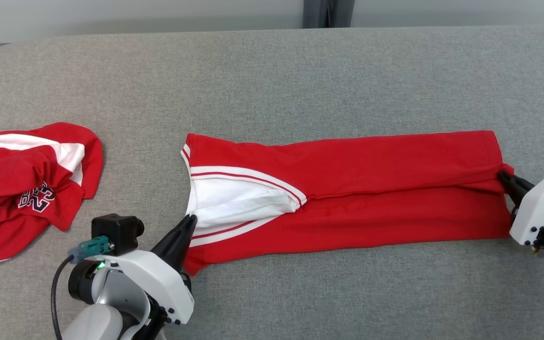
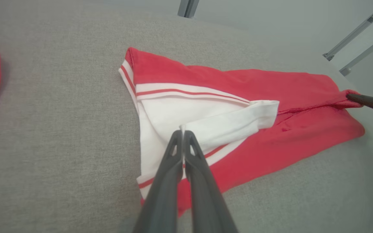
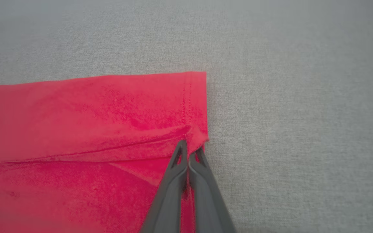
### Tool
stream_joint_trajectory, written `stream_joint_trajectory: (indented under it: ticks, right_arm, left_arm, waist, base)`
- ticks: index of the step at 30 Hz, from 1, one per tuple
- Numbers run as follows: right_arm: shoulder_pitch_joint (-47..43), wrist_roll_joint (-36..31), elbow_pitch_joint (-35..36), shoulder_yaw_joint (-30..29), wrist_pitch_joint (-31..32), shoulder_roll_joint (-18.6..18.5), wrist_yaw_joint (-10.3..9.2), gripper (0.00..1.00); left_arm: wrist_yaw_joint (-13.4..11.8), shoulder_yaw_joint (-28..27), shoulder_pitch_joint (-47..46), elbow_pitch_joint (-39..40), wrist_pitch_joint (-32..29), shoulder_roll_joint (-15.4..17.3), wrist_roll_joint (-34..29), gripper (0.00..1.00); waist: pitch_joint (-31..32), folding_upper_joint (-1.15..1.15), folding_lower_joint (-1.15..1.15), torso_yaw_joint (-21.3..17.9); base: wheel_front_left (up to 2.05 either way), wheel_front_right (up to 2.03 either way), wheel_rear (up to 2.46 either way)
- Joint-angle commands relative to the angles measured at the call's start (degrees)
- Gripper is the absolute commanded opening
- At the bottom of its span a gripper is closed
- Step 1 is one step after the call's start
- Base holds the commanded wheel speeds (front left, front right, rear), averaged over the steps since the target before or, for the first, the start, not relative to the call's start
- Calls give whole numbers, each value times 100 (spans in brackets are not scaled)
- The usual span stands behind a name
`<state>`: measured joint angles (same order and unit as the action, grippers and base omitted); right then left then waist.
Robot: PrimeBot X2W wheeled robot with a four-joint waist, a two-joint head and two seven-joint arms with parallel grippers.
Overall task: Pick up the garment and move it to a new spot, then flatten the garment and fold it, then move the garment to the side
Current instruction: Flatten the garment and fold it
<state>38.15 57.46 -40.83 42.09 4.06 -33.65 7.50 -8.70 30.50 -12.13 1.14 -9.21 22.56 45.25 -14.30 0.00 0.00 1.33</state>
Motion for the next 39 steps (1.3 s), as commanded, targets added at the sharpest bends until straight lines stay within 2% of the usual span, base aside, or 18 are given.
stream_joint_trajectory:
  ticks: [1, 2, 3, 4, 5, 8, 12, 17, 22, 26, 31, 39]
  right_arm:
    - [-91, 34, -80, -4, -31, 30, -1, 40]
    - [-94, 39, -140, -6, -56, 43, -1, 95]
    - [-86, 19, -211, -22, -104, 48, -1, 100]
    - [-91, 7, -268, -30, -144, 68, -1, 100]
    - [-104, -4, -335, -37, -171, 89, -1, 100]
    - [-115, -52, -477, -81, -334, 104, -1, 100]
    - [-56, -362, -714, -195, -929, 138, -1, 100]
    - [-138, -830, -978, -352, -1712, 502, 0, 100]
    - [-344, -1456, -970, -631, -1925, 961, 0, 100]
    - [-793, -2098, -569, -1368, -1925, 1327, 0, 100]
    - [-1532, -3087, 25, -2293, -1928, 1796, 0, 100]
    - [-2573, -4106, 965, -3317, -1924, 2376, 0, 100]
  left_arm:
    - [-4, -14, 41, -98, 96, -38, -23, 0]
    - [-18, 15, 56, -201, 128, -74, -54, 0]
    - [-37, 37, 59, -308, 170, -87, -92, 11]
    - [-65, 42, 48, -399, 220, -108, -133, 49]
    - [-101, 43, 49, -487, 264, -133, -160, 100]
    - [-270, -29, 74, -666, 494, -216, -248, 100]
    - [-497, -210, 176, -807, 876, -329, -268, 100]
    - [-623, -485, 346, -784, 1535, -596, -188, 100]
    - [-632, -667, 477, -844, 2165, -813, -248, 100]
    - [-660, -832, 547, -1062, 2359, -926, -372, 100]
    - [-560, -1059, 701, -1269, 2436, -1117, -612, 100]
    - [-377, -1390, 1052, -952, 2439, -1417, -1773, 100]
  waist:
    - [1, 0, 0, -3]
    - [8, 0, 0, -3]
    - [21, 0, 0, -3]
    - [41, 0, 0, -2]
    - [71, 0, 0, -3]
    - [174, 0, 0, -9]
    - [381, 0, 0, -46]
    - [645, 0, 0, -122]
    - [843, 0, 0, -220]
    - [1034, 0, 0, -308]
    - [1283, 0, 0, -374]
    - [1444, 0, 0, -379]
  base:
    - [0, 0, 0]
    - [0, 0, 0]
    - [0, 0, 0]
    - [0, 0, 0]
    - [0, 0, 0]
    - [0, 0, 0]
    - [0, 0, 0]
    - [0, 0, 0]
    - [0, 0, 0]
    - [0, 0, 0]
    - [0, 0, 0]
    - [0, 0, 0]
